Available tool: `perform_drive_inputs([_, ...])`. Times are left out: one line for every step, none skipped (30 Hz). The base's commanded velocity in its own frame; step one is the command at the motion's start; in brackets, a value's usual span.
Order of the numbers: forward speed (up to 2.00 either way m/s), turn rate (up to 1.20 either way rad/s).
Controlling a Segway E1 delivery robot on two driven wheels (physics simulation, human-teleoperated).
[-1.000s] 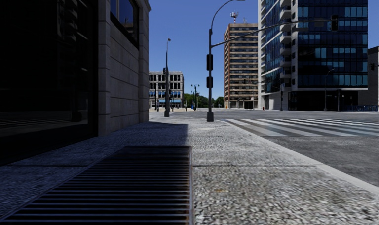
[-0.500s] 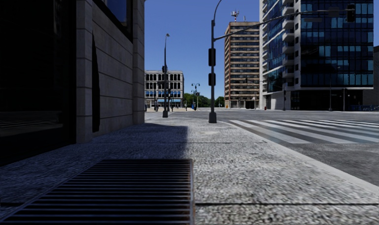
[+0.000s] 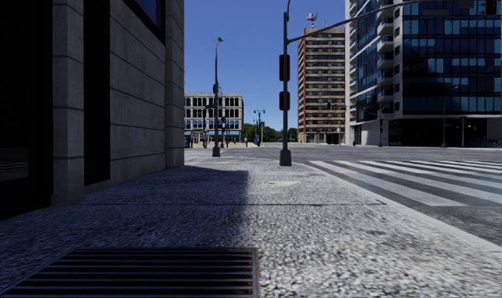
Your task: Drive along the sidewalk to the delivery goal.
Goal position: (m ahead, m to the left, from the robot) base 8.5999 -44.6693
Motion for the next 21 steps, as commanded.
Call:
perform_drive_inputs([2.0, 0.0])
perform_drive_inputs([2.0, 0.0])
perform_drive_inputs([2.0, 0.0])
perform_drive_inputs([2.0, 0.0])
perform_drive_inputs([2.0, 0.0])
perform_drive_inputs([2.0, 0.0])
perform_drive_inputs([2.0, 0.0])
perform_drive_inputs([2.0, 0.0])
perform_drive_inputs([2.0, 0.0])
perform_drive_inputs([2.0, 0.0])
perform_drive_inputs([2.0, 0.0])
perform_drive_inputs([2.0, 0.0])
perform_drive_inputs([2.0, 0.0])
perform_drive_inputs([2.0, 0.0])
perform_drive_inputs([2.0, 0.0])
perform_drive_inputs([2.0, 0.0])
perform_drive_inputs([2.0, 0.0])
perform_drive_inputs([2.0, 0.0])
perform_drive_inputs([2.0, 0.0])
perform_drive_inputs([2.0, 0.0])
perform_drive_inputs([2.0, 0.0])
